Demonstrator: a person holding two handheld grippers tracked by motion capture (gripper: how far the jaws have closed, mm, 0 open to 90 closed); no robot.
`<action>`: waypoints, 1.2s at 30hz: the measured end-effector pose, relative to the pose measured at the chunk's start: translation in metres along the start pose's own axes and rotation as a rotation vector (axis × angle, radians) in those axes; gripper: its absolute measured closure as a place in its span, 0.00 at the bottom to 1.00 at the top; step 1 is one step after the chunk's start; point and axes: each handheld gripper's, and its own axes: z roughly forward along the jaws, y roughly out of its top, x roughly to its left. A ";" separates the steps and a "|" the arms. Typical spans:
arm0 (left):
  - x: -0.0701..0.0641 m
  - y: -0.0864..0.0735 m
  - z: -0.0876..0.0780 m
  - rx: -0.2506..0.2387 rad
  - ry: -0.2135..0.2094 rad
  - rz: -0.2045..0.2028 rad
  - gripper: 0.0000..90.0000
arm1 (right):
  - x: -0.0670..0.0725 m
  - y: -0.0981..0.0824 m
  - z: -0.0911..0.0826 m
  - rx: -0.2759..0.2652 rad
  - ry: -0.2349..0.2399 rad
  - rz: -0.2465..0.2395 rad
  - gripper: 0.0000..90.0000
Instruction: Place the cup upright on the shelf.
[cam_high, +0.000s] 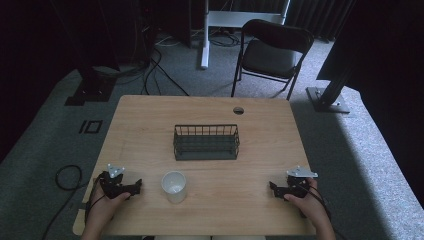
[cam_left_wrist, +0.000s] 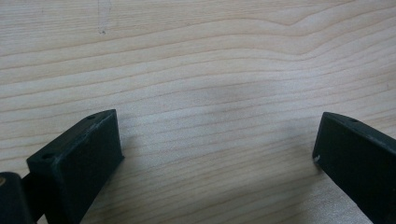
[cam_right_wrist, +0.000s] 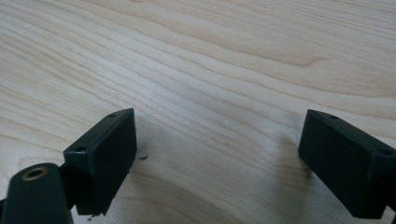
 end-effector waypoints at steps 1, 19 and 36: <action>0.000 0.000 0.000 0.000 0.000 0.000 0.02 | 0.000 0.000 0.000 0.000 0.000 0.000 0.12; 0.000 0.000 0.000 0.000 0.000 0.000 0.02 | -0.002 0.000 0.000 -0.001 0.013 -0.012 0.12; 0.000 0.000 0.000 0.000 0.000 0.000 0.02 | 0.004 0.000 -0.003 -0.015 0.027 -0.009 0.12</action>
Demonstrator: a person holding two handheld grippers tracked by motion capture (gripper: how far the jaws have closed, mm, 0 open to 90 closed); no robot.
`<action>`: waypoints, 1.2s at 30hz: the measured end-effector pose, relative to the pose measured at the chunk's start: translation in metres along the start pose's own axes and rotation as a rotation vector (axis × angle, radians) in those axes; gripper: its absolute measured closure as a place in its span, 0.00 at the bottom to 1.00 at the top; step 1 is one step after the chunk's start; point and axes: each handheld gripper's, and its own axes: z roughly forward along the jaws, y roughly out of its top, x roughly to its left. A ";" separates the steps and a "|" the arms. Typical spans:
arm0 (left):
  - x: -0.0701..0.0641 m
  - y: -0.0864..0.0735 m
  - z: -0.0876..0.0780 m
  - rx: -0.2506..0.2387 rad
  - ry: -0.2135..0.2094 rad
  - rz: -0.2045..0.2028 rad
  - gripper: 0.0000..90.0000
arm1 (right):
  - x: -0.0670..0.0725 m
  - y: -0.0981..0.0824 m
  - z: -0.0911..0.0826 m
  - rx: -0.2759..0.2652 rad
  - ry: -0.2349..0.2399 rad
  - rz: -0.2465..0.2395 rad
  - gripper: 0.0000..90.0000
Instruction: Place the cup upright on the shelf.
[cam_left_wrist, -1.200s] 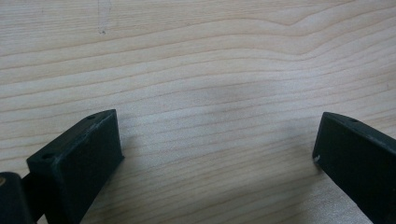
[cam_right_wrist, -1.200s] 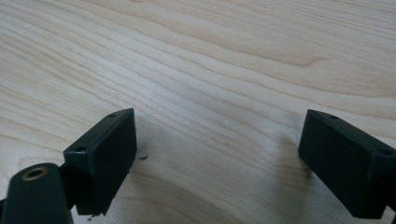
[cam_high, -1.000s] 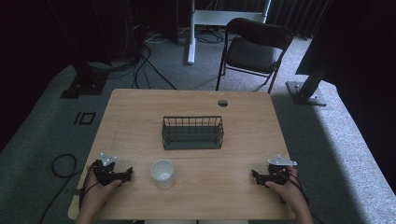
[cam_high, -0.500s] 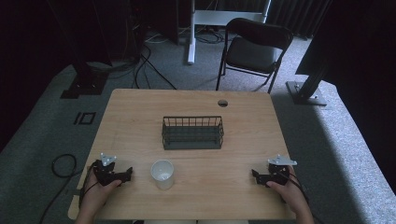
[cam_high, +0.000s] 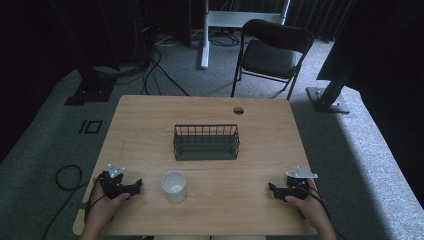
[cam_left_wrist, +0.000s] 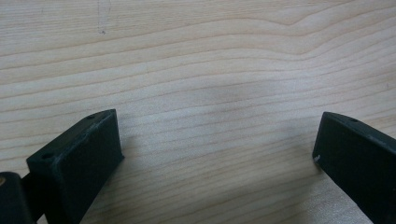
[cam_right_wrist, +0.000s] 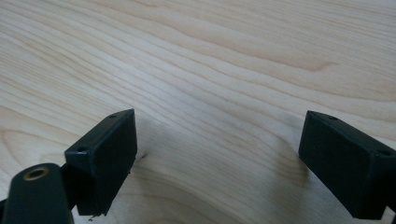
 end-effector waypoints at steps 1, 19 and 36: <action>0.000 0.000 0.000 0.000 0.000 0.000 0.02 | 0.001 0.001 0.000 -0.002 0.003 -0.002 0.12; 0.000 0.000 0.000 0.000 0.000 0.000 0.02 | 0.026 0.020 0.003 -0.040 0.097 -0.071 0.12; 0.000 0.000 0.000 0.000 0.000 0.000 0.02 | 0.066 0.040 0.011 -0.063 0.239 -0.149 0.12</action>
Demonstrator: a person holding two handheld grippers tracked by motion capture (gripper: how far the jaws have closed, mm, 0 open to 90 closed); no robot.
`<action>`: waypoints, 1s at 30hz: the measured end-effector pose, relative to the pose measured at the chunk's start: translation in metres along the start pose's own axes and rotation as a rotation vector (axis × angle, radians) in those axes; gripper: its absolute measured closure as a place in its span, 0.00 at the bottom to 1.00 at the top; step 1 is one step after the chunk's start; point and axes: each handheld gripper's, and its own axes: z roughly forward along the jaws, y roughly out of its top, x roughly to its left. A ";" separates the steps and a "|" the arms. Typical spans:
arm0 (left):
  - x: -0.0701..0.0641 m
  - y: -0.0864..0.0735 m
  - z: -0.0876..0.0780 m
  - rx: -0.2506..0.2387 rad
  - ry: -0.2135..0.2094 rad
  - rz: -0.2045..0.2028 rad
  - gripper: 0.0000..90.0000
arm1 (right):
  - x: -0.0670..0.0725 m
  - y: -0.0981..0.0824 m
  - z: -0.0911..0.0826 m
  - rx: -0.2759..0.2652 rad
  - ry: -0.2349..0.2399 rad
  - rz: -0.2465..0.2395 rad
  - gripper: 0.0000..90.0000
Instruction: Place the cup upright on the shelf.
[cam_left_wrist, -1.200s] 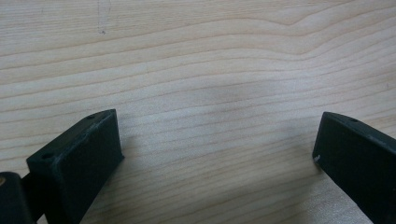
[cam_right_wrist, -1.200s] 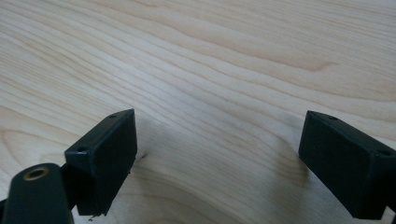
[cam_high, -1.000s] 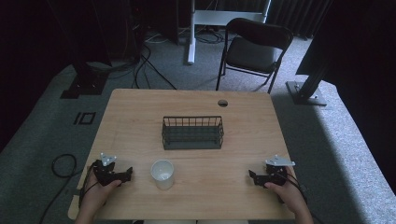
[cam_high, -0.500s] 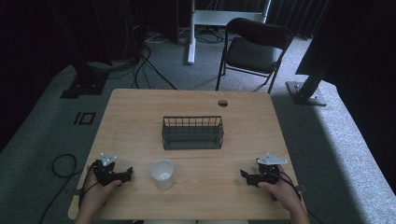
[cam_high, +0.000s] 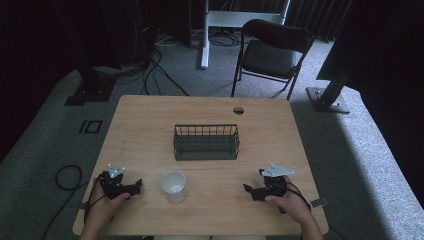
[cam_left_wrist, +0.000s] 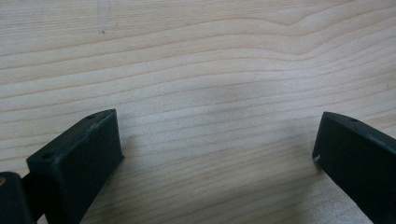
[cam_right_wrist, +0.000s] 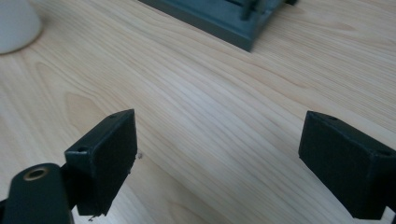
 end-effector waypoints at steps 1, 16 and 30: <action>0.000 0.000 0.000 0.000 0.000 0.000 0.02 | 0.002 0.001 0.002 -0.001 0.006 -0.008 0.12; 0.000 0.000 0.000 0.000 0.000 0.000 0.02 | 0.032 0.018 0.020 0.001 0.088 -0.075 0.12; 0.000 0.000 0.000 0.000 0.000 0.000 0.02 | 0.057 0.032 0.036 -0.010 0.158 -0.137 0.12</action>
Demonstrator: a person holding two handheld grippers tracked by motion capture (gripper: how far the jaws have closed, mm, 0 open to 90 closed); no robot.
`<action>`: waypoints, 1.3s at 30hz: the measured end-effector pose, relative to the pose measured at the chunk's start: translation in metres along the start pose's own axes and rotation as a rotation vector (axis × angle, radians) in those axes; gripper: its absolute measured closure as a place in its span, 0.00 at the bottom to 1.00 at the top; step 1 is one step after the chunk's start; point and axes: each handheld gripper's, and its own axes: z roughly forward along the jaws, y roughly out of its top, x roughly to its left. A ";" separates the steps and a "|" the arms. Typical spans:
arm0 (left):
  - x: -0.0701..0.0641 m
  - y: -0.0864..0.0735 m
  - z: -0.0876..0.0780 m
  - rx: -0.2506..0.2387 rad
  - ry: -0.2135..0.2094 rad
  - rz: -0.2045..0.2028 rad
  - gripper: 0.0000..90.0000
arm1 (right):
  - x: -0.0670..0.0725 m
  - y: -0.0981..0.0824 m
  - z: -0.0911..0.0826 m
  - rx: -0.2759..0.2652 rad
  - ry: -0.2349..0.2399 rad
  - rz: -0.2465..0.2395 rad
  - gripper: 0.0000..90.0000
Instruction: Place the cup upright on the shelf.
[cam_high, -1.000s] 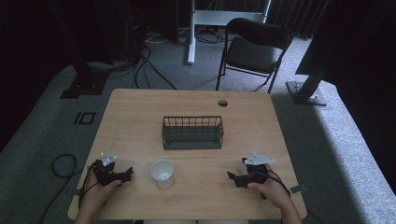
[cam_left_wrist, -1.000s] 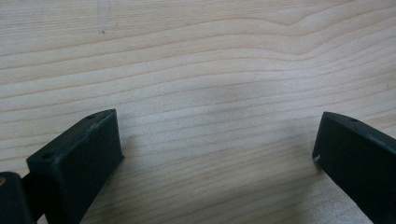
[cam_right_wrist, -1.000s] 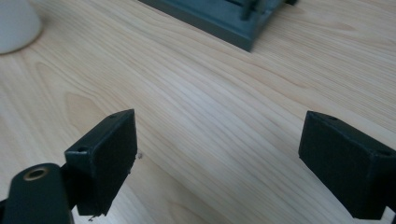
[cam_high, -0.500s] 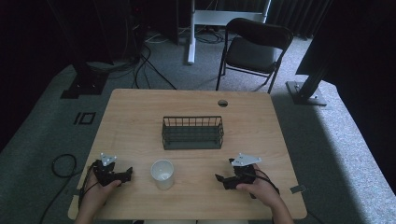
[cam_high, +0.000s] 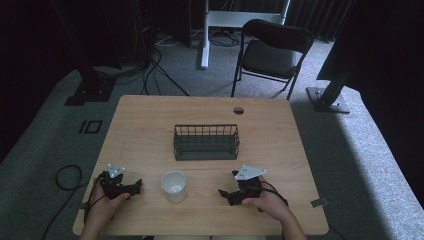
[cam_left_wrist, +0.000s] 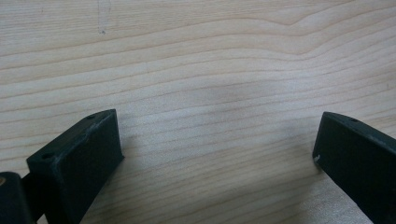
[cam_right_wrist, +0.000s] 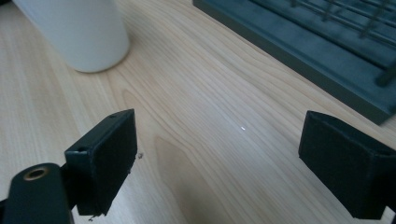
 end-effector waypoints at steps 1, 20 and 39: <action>0.000 0.000 0.000 0.000 0.000 0.000 0.02 | 0.001 0.001 0.001 0.001 0.005 -0.003 0.12; 0.000 0.000 0.000 0.000 0.000 0.000 0.02 | 0.028 0.019 0.025 -0.014 0.096 -0.069 0.14; 0.000 0.000 0.000 -0.001 0.000 -0.001 0.02 | 0.055 0.040 0.046 -0.036 0.168 -0.142 0.14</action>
